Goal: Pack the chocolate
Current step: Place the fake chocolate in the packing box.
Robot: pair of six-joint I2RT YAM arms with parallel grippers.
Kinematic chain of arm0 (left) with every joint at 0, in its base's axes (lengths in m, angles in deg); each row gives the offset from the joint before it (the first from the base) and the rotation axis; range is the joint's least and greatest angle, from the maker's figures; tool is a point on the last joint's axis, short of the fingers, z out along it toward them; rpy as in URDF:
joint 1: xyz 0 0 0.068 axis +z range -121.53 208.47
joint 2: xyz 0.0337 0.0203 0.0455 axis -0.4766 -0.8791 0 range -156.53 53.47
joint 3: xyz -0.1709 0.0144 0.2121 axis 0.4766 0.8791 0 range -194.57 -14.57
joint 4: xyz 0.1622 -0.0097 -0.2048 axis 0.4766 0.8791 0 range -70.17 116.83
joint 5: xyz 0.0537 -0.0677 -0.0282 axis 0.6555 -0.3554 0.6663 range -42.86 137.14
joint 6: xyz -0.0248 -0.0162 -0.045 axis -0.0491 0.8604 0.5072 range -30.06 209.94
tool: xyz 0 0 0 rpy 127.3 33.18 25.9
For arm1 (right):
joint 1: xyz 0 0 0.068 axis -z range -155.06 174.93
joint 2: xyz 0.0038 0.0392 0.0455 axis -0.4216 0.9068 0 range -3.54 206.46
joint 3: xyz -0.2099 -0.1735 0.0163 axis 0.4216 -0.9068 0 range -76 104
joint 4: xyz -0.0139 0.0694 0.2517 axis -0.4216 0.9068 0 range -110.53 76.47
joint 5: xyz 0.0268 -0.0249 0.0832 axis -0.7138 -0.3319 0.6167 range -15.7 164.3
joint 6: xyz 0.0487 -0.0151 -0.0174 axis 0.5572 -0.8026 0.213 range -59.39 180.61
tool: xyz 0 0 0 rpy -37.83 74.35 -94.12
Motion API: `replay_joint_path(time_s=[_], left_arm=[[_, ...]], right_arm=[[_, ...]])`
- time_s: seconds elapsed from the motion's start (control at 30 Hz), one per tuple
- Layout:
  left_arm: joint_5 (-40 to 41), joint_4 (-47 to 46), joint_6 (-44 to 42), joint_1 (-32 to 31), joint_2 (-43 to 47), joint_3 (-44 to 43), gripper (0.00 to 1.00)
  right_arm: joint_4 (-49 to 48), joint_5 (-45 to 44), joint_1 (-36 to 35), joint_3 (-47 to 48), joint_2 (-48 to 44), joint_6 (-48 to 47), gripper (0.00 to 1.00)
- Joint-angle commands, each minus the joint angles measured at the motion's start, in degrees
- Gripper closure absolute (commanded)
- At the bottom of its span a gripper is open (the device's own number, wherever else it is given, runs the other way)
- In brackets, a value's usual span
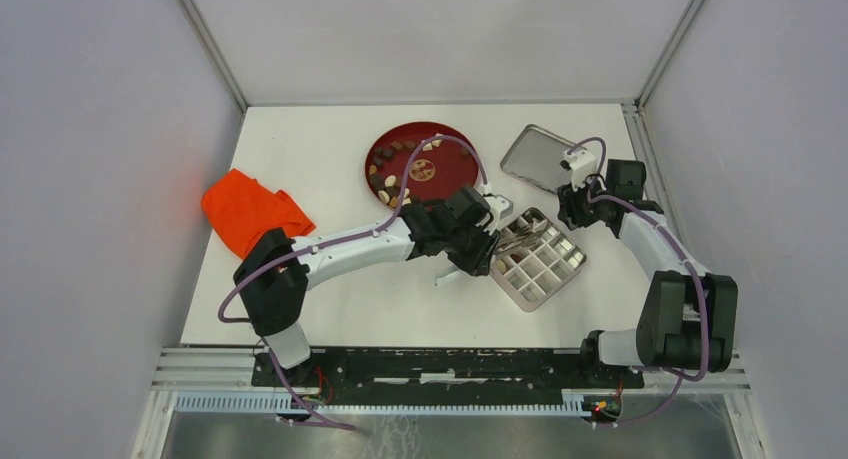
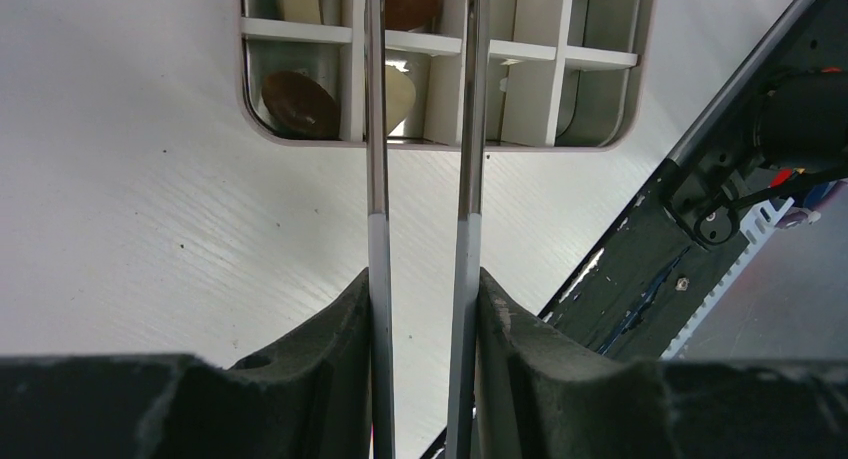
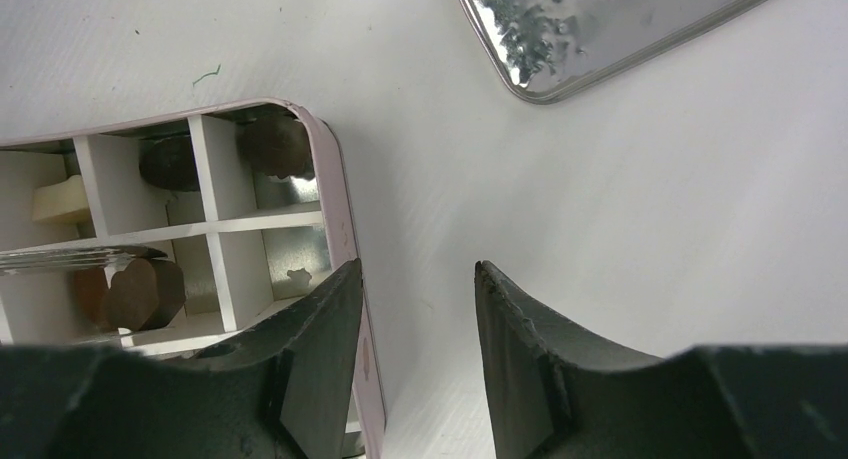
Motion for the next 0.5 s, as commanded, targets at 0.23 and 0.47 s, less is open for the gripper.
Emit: replay_joint_path(time_s=[0.23, 0.47], left_arm=[[2.25, -0.09, -0.5, -1.02, -0.9, -3.9, 0.7], [2.76, 0.27, -0.36, -1.16, -0.64, -4.26, 0.69]], right_arm=[[-0.85, 2.72, 0.7, -0.53, -1.53, -1.02, 0.49], [-0.65, 3.2, 0.79, -0.62, -1.57, -1.06, 0.49]])
